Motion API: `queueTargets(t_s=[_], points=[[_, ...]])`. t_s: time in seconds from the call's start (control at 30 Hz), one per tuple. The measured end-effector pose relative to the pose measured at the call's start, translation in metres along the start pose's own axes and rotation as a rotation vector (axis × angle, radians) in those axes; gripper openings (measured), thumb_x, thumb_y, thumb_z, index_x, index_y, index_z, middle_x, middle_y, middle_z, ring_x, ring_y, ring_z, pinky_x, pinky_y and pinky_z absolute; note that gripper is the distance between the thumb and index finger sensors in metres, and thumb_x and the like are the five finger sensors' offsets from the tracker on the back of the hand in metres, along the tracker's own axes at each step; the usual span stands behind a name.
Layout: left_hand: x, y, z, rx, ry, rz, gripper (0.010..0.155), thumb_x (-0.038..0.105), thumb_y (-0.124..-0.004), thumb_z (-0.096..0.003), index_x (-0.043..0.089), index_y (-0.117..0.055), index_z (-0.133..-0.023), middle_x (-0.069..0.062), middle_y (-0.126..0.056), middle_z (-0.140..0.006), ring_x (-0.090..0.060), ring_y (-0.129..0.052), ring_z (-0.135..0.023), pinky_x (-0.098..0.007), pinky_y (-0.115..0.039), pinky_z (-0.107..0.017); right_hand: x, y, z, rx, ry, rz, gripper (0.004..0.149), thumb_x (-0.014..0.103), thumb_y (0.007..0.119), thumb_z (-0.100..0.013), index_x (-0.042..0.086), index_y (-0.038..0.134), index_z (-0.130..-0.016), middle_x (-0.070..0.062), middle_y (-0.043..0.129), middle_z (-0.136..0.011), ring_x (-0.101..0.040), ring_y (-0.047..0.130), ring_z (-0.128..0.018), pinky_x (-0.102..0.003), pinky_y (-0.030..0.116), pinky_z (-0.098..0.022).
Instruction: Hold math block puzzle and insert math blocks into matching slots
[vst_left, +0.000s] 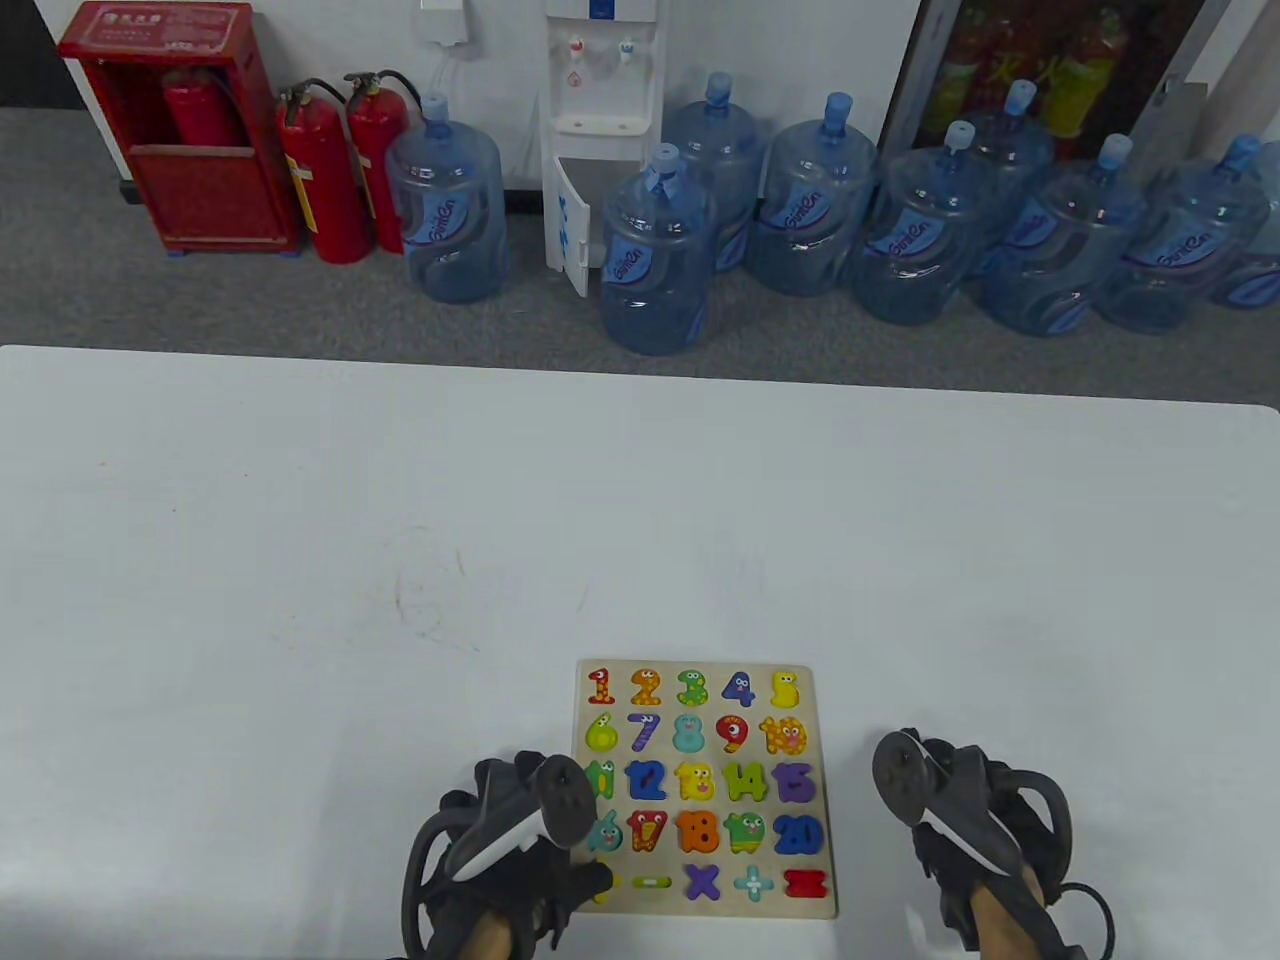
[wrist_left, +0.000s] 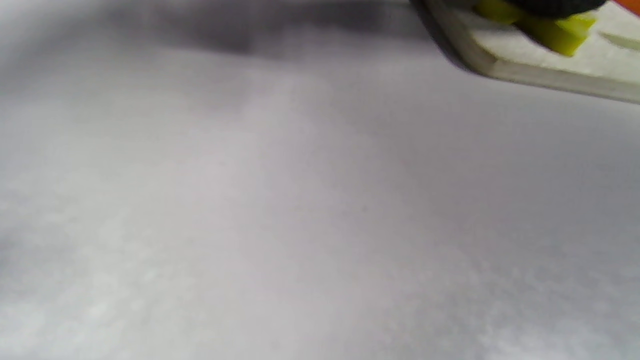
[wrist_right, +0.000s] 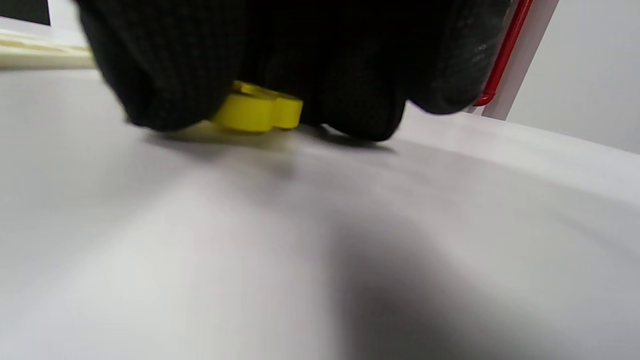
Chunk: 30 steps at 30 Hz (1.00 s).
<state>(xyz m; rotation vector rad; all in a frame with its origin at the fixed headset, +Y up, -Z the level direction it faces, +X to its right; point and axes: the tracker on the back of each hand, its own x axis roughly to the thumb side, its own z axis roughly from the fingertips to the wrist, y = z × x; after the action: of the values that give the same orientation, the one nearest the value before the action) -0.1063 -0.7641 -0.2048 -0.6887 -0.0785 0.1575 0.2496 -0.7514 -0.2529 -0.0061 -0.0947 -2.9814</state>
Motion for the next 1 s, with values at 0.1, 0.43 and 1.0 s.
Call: queueTargets(t_s=[0.1, 0.43, 1.0], points=[[0.0, 0.0, -0.001, -0.001, -0.002, 0.004, 0.093, 0.062, -0.063, -0.0348, 0.027, -0.012, -0.103, -0.003, 0.004, -0.104, -0.047, 0.003, -0.099, -0.073, -0.017, -0.07, 0.01, -0.009, 0.002, -0.029, -0.038, -0.034, 0.066, 0.033, 0.084, -0.025, 0.025, 0.07, -0.089, -0.002, 0.078, -0.088, -0.027, 0.086, -0.077, -0.043, 0.076, -0.057], [0.0, 0.001, -0.001, -0.001, -0.001, 0.003, 0.093, 0.062, -0.063, -0.0347, 0.027, -0.012, -0.103, -0.003, 0.004, -0.104, -0.047, 0.003, -0.099, -0.073, -0.017, -0.07, 0.089, -0.042, 0.003, -0.082, -0.229, -0.019, 0.066, 0.034, 0.083, -0.026, 0.026, 0.069, -0.09, -0.001, 0.078, -0.089, -0.026, 0.086, -0.077, -0.044, 0.075, -0.059], [0.001, 0.0, -0.001, 0.0, -0.002, -0.002, 0.093, 0.062, -0.063, -0.0349, 0.026, -0.011, -0.103, -0.003, 0.004, -0.104, -0.047, 0.002, -0.099, -0.073, -0.018, -0.07, 0.177, -0.05, 0.002, -0.057, -0.401, 0.019, 0.065, 0.033, 0.084, -0.025, 0.027, 0.07, -0.089, 0.0, 0.078, -0.089, -0.025, 0.086, -0.078, -0.044, 0.075, -0.06]])
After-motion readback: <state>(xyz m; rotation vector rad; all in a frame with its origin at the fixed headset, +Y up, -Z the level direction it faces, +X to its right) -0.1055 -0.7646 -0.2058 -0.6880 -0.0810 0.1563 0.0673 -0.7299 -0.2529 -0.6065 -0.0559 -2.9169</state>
